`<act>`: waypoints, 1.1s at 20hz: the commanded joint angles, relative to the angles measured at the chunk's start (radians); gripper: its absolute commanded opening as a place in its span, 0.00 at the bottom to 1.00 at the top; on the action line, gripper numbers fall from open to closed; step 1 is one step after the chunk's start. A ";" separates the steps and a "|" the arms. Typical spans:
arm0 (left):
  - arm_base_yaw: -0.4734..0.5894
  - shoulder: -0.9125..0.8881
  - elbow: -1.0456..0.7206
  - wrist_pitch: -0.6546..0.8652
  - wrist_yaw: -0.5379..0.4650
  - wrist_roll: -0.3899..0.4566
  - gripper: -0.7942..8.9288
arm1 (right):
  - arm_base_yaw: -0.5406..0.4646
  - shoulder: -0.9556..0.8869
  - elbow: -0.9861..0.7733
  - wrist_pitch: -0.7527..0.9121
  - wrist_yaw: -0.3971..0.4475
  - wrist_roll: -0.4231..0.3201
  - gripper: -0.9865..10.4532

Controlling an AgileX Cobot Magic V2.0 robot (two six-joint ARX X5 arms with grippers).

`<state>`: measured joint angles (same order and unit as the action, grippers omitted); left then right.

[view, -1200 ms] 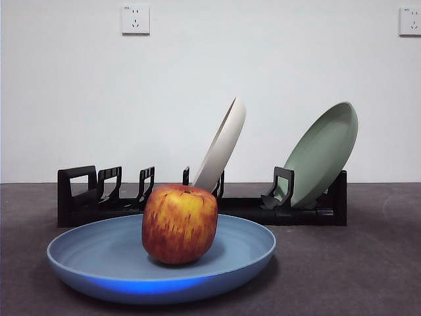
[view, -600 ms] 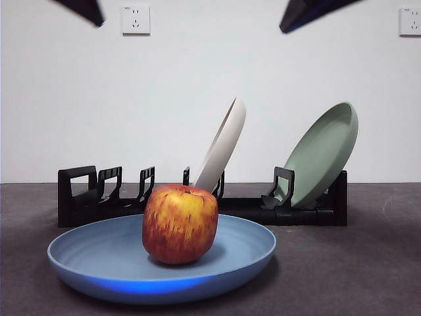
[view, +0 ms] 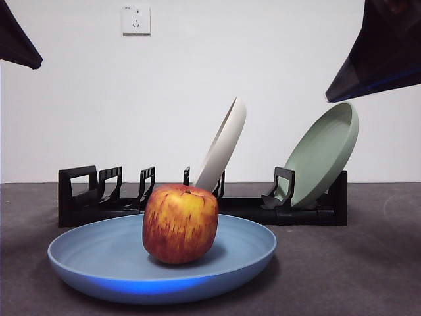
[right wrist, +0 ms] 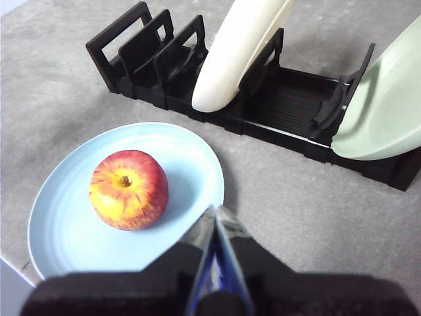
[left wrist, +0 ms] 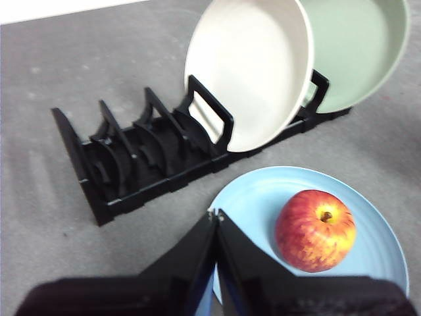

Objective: Take the blue plate from the plate rack,put the plate on the table,take the apple from the table,put the apple in the plate

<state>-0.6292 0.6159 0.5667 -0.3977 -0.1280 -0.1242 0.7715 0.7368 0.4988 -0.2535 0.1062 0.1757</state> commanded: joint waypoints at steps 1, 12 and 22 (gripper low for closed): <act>0.001 0.018 -0.006 0.000 0.002 -0.008 0.08 | -0.001 -0.003 -0.005 0.006 0.005 0.010 0.09; 0.027 -0.077 -0.005 -0.033 -0.003 0.034 0.08 | -0.001 -0.004 -0.005 0.005 0.005 0.010 0.09; 0.441 -0.468 -0.133 -0.035 0.011 0.134 0.08 | -0.001 -0.004 -0.005 0.005 0.005 0.010 0.09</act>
<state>-0.1936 0.1501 0.4450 -0.4370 -0.1188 -0.0063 0.7715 0.7353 0.4988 -0.2539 0.1078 0.1761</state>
